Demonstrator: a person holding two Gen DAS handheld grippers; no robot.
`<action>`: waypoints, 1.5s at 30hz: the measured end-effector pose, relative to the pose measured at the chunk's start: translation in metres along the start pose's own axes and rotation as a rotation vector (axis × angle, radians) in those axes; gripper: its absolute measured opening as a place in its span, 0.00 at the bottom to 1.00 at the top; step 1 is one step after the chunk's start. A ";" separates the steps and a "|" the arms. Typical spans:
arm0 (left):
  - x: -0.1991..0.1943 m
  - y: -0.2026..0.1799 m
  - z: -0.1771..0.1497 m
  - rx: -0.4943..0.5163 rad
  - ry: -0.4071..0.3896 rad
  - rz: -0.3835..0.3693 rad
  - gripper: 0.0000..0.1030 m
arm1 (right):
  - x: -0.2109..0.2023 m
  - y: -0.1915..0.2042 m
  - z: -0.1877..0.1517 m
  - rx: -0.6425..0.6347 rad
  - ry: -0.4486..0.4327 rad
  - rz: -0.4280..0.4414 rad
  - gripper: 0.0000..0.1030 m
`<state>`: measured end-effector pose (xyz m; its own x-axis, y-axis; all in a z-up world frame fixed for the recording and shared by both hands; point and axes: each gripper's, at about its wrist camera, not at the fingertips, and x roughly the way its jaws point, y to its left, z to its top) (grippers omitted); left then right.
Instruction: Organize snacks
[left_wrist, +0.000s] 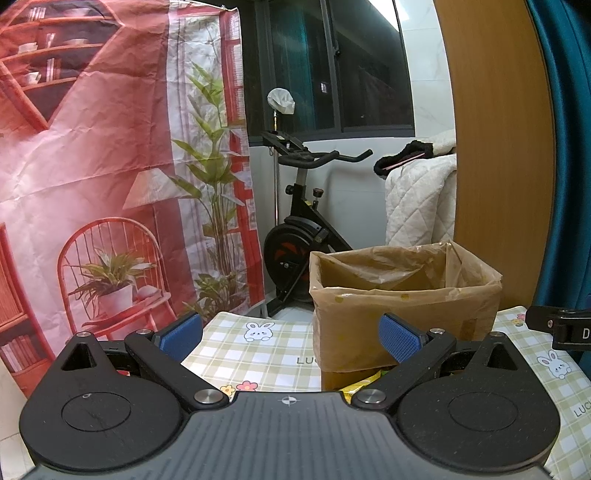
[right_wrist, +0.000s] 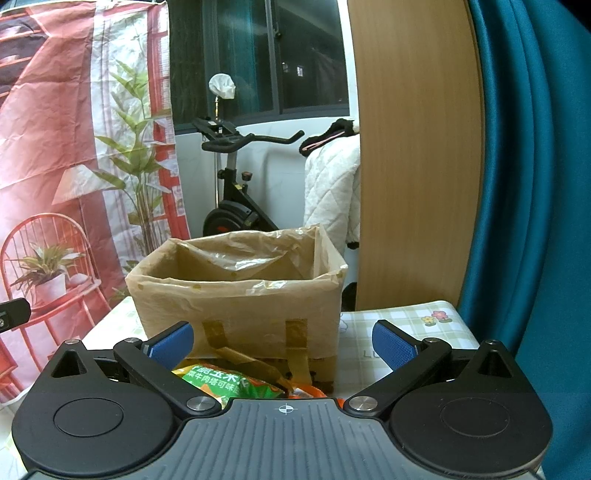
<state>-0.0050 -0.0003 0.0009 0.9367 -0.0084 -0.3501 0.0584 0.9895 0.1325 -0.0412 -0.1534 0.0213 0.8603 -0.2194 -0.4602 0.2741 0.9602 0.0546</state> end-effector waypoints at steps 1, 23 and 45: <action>0.000 0.000 0.000 -0.003 0.001 0.000 0.99 | 0.000 0.000 0.000 0.001 -0.001 -0.002 1.00; 0.004 -0.004 0.001 -0.021 -0.007 -0.023 0.99 | 0.006 -0.004 -0.001 -0.012 0.009 -0.018 1.00; 0.010 0.012 -0.010 -0.017 -0.021 -0.025 0.99 | 0.007 -0.005 -0.010 0.006 -0.005 0.013 1.00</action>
<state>0.0022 0.0126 -0.0101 0.9422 -0.0361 -0.3332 0.0763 0.9912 0.1081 -0.0412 -0.1583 0.0092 0.8660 -0.2079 -0.4548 0.2655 0.9619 0.0659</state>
